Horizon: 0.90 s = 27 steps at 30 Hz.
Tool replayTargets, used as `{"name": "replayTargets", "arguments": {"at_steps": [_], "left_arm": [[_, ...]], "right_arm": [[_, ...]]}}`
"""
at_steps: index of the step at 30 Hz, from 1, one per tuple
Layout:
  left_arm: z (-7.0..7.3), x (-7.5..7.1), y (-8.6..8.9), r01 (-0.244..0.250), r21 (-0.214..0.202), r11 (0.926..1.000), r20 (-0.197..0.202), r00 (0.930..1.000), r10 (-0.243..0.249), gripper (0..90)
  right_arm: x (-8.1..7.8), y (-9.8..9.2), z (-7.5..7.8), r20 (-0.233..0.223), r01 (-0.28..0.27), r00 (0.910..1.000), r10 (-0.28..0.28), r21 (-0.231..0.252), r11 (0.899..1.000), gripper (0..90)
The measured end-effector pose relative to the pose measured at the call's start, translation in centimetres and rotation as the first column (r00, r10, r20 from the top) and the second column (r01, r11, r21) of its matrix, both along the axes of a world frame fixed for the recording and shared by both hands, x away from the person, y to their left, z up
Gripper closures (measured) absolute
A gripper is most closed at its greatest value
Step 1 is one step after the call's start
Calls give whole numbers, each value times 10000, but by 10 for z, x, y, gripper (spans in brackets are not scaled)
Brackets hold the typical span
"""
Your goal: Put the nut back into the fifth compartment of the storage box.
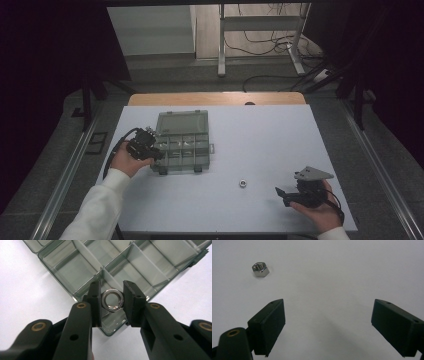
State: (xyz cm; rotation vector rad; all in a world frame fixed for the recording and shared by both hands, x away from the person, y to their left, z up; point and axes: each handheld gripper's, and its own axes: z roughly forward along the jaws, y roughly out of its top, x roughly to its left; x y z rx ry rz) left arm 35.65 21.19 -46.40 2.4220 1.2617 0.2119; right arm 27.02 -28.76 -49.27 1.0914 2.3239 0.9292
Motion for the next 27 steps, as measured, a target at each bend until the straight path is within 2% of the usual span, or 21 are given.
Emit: {"name": "replayTargets", "arguments": {"at_steps": [10, 13, 15, 17, 19, 21, 23, 27], "left_arm": [[-8, 5, 0, -174, 227, 9996, -79, 9998, 176, 697], [-9, 5, 0, -155, 234, 9996, 25, 9999, 154, 689], [-8, 4, -1, -259, 242, 9994, 246, 9994, 253, 607], [-6, 2, -3, -382, 331, 9987, 416, 9985, 368, 431], [-3, -1, -5, -490, 363, 9981, 688, 9966, 464, 303], [3, -5, -8, -489, 178, 9986, 992, 9940, 469, 224], [7, -10, -14, -350, 40, 9994, 1200, 9922, 343, 193], [11, -18, -29, 172, -144, 9997, 1342, 9908, -151, 185]], "right_arm": [[0, 0, 0, 7, -23, 10000, 23, -18, 10000, 122], [0, 0, 0, 2, -9, 10000, 9, 2, 10000, 122], [0, 0, -1, -1, -9, 10000, 9, -8, 10000, 122], [0, 0, 0, -1, -7, 10000, 7, 2, 10000, 122], [0, 0, 0, -5, -18, 10000, 18, -24, 10000, 122], [0, 0, 0, 3, -20, 10000, 20, -27, 10000, 122], [0, 0, 0, 3, -28, 10000, 28, -33, 10000, 122], [0, 1, 0, -3, -28, 10000, 28, -26, 10000, 122]]}}
